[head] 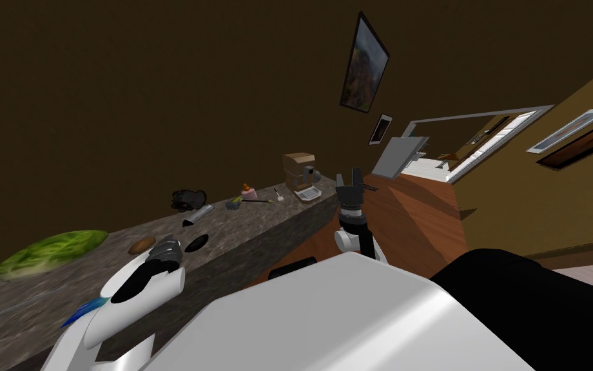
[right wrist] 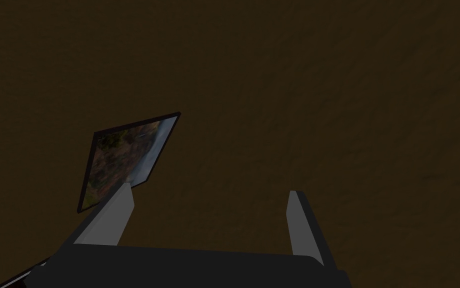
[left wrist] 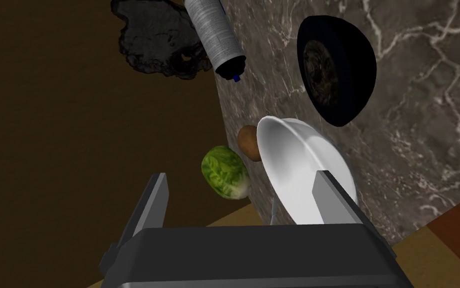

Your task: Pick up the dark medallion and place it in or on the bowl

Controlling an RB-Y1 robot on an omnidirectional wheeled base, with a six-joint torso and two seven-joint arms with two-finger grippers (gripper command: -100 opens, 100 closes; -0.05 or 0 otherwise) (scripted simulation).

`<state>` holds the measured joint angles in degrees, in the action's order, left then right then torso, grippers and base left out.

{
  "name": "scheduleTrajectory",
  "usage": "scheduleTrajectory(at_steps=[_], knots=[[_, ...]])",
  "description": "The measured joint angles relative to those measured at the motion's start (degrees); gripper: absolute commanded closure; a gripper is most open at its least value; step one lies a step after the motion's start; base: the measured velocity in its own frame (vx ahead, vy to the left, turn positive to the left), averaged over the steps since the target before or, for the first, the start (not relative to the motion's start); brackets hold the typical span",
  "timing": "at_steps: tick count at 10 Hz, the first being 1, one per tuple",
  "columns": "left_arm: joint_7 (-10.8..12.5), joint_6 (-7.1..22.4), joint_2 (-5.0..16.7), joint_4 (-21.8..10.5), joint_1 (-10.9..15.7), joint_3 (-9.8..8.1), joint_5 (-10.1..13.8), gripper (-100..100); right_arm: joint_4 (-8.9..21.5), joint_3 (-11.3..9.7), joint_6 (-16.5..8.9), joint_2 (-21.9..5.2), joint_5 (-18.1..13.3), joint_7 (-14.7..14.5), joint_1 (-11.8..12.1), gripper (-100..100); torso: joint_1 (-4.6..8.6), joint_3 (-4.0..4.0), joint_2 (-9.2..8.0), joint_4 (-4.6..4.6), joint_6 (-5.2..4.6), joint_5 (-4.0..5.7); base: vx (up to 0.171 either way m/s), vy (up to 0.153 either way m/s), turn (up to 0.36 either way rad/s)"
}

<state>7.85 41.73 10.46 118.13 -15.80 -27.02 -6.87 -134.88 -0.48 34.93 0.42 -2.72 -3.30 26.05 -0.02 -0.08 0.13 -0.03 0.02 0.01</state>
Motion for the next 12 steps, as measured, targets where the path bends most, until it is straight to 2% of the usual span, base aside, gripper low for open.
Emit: scheduleTrajectory(at_steps=[2, 5, 11, 12], knots=[[0.53, 2.21, 0.03, -1.74, 0.73, -0.55, -0.15, -100, 0.0, 0.0, 0.0, 0.0, 0.0, 0.0, 0.0, 0, 0.02, -0.01, 0.01, 0.0, 0.0, 0.0, 0.041, -0.007, -0.034], [1.1, 5.97, 0.11, -2.26, 1.2, -1.18, 0.08, -100, 0.0, 0.0, 0.0, 0.0, 0.0, 0.0, 0.0, 0, 0.0, 0.02, -0.04, 0.0, 0.02, 0.0, 0.034, 0.002, -0.028], [2.49, 13.27, -0.71, -5.29, 2.15, -2.11, 0.14, -100, 0.0, 0.0, 0.0, 0.0, 0.0, 0.0, 0.0, 0, 0.01, 0.02, -0.04, 0.0, 0.02, 0.0, 0.033, 0.001, -0.027], [2.51, 13.6, -0.72, -5.28, 2.13, -2.13, 0.18, 0, 0.0, 0.0, 0.0, 0.0, 0.0, 0.0, 0.0, 0, 0.01, 0.05, -0.1, 0.02, 0.02, 0.0, 0.0, 0.0, 0.0]])
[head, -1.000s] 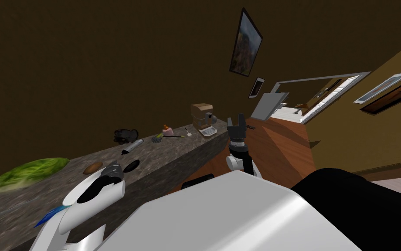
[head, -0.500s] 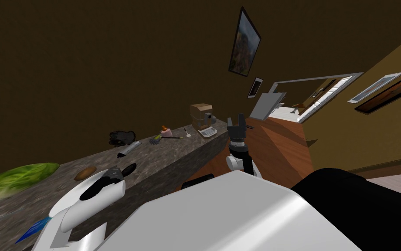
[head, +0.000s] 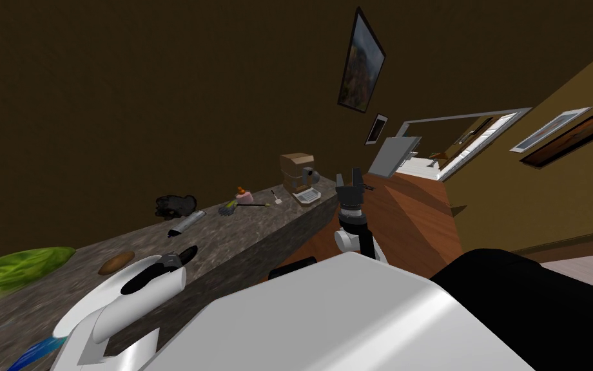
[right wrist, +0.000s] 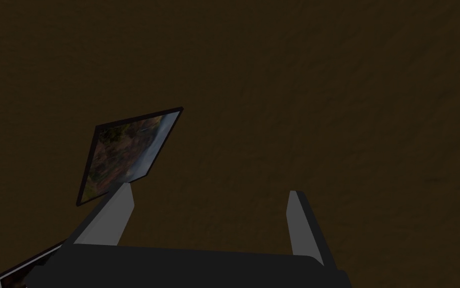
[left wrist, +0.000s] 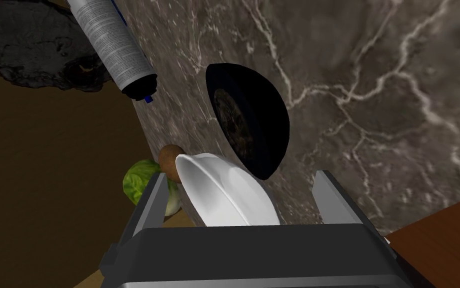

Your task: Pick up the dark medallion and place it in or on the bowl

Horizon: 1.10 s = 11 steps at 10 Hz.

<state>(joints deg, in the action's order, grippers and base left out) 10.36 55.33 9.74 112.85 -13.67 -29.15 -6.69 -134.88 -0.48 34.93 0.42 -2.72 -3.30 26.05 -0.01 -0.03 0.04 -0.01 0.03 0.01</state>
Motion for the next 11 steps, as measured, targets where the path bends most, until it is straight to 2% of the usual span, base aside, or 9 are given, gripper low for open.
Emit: scheduleTrajectory(at_steps=[1, 3, 4, 8, 9, 10, 11], knots=[[0.0, -0.03, 0.0, 0.0, 0.0, 0.0, -0.01, -100, 0.0, 0.0, 0.0, 0.0, 0.0, 0.0, 0.0, 0, 0.0, 0.03, -0.04, 0.01, 0.0, 0.0, 0.033, 0.025, 0.023], [0.05, -1.65, 0.0, -1.95, 0.32, 0.09, -0.16, -100, 0.0, 0.0, 0.0, 0.0, 0.0, 0.0, 0.0, 0, -0.16, -0.05, 0.1, -0.02, 0.0, -0.04, 0.035, 0.032, 0.016], [0.06, -1.88, 0.01, -2.08, 0.35, 0.09, -0.17, 100, 0.0, 0.0, 0.0, 0.0, 0.0, 0.0, 0.0, 0, -0.09, -0.02, 0.02, -0.01, 0.0, -0.02, 0.0, 0.0, 0.0], [0.07, -1.86, 0.02, -2.06, 0.37, 0.09, -0.17, 100, 0.0, 0.0, 0.0, 0.0, 0.0, 0.0, 0.0, 0, 0.02, 0.04, -0.08, 0.01, 0.0, 0.0, 0.0, 0.0, 0.0], [0.07, -1.86, 0.02, -2.07, 0.36, 0.09, -0.17, 0, 0.0, 0.0, 0.0, 0.0, 0.0, 0.0, 0.0, 0, 0.02, 0.05, -0.08, 0.01, 0.0, 0.01, 0.0, 0.0, 0.0], [0.07, -1.86, 0.02, -2.07, 0.36, 0.09, -0.17, 100, 0.0, 0.0, 0.0, 0.0, 0.0, 0.0, 0.0, 0, 0.03, 0.05, -0.09, 0.02, 0.0, 0.01, -0.028, -0.029, -0.04], [0.01, -1.15, 0.13, -1.13, 0.13, -0.03, 0.07, 100, 0.0, 0.0, 0.0, 0.0, 0.0, 0.0, -0.01, 0, 0.15, 0.1, -0.18, 0.04, -0.01, 0.04, -0.017, -0.017, -0.009]])
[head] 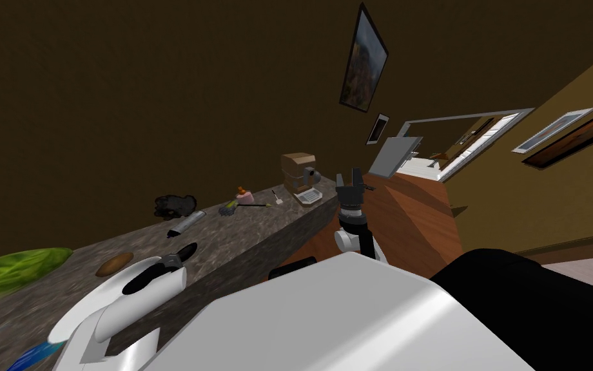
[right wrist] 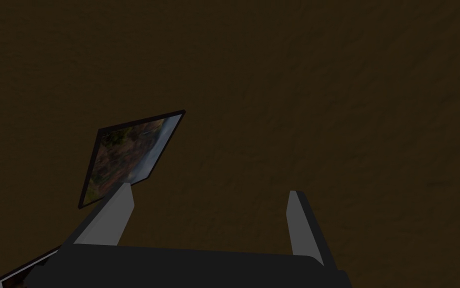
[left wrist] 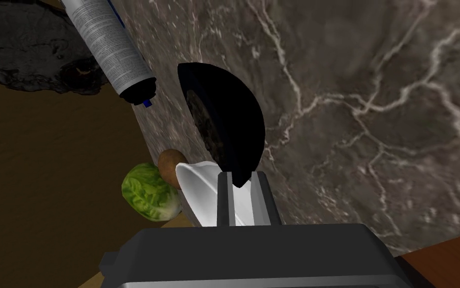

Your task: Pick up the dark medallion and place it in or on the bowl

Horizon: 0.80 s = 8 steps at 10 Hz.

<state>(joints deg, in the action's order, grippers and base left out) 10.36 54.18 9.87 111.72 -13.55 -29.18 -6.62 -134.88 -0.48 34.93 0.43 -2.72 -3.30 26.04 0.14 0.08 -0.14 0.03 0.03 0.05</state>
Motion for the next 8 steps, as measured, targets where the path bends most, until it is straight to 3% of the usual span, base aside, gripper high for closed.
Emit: scheduleTrajectory(at_steps=[1, 2, 3, 5, 8], knots=[[-0.02, 0.22, 0.01, 0.15, -0.02, 0.0, 0.04, 0, 0.0, 0.0, 0.0, 0.0, 0.0, 0.0, 0.0, 0, -0.02, 0.0, 0.01, 0.0, 0.02, 0.0, 0.0, 0.0, 0.0], [-0.02, 0.2, 0.0, 0.12, -0.02, 0.0, 0.04, 100, 0.0, 0.0, 0.0, 0.0, 0.0, 0.0, 0.0, 0, -0.07, -0.02, 0.04, 0.0, 0.02, -0.01, -0.073, -0.025, -0.037], [0.11, 0.42, 0.08, 1.01, 0.09, -0.64, 0.52, 100, 0.0, 0.0, 0.0, 0.0, 0.0, 0.0, 0.0, 0, 0.01, 0.09, -0.16, 0.04, 0.02, 0.03, -0.176, -0.021, -0.062], [0.36, 0.65, 0.08, 2.73, -0.02, -1.7, 1.38, -100, 0.0, 0.0, 0.0, 0.0, 0.0, 0.0, -0.01, 0, -0.03, 0.24, -0.38, 0.1, 0.07, 0.01, -0.054, -0.021, -0.064], [3.36, 0.25, -0.85, 3.58, 1.05, -3.38, -0.63, -100, 0.0, 0.0, 0.0, 0.0, 0.0, 0.0, 0.0, 0, 0.15, 0.04, -0.05, 0.02, 0.04, 0.06, -0.015, -0.053, -0.095]])
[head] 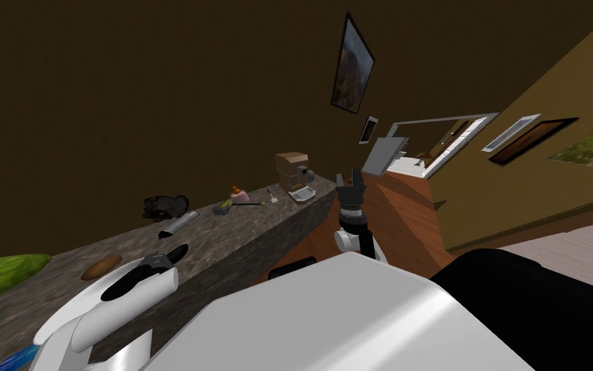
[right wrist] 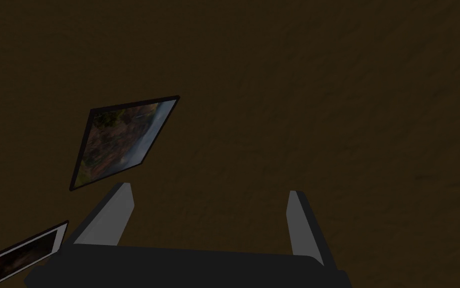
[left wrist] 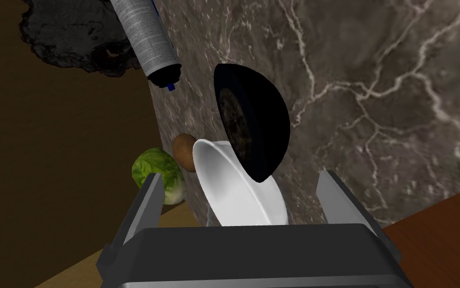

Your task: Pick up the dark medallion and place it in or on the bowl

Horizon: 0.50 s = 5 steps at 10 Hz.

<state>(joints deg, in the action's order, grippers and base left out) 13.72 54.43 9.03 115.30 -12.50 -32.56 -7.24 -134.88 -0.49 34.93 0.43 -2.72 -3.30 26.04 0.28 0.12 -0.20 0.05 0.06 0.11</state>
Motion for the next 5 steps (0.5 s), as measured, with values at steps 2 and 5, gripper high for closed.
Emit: scheduleTrajectory(at_steps=[2, 5], knots=[[2.12, -0.35, -0.29, 0.22, 0.69, -1.47, -1.06, -100, 0.0, 0.0, 0.0, 0.0, 0.0, 0.0, 0.0, 0, -0.04, -0.03, 0.04, -0.01, -0.01, -0.01, -0.006, -0.046, -0.104], [5.78, -0.84, -1.2, 0.81, 1.71, -3.86, -3.14, -100, 0.0, 0.0, 0.0, 0.0, 0.0, 0.0, 0.0, 0, -0.07, -0.02, 0.03, -0.01, 0.0, -0.02, -0.011, -0.041, -0.112]])
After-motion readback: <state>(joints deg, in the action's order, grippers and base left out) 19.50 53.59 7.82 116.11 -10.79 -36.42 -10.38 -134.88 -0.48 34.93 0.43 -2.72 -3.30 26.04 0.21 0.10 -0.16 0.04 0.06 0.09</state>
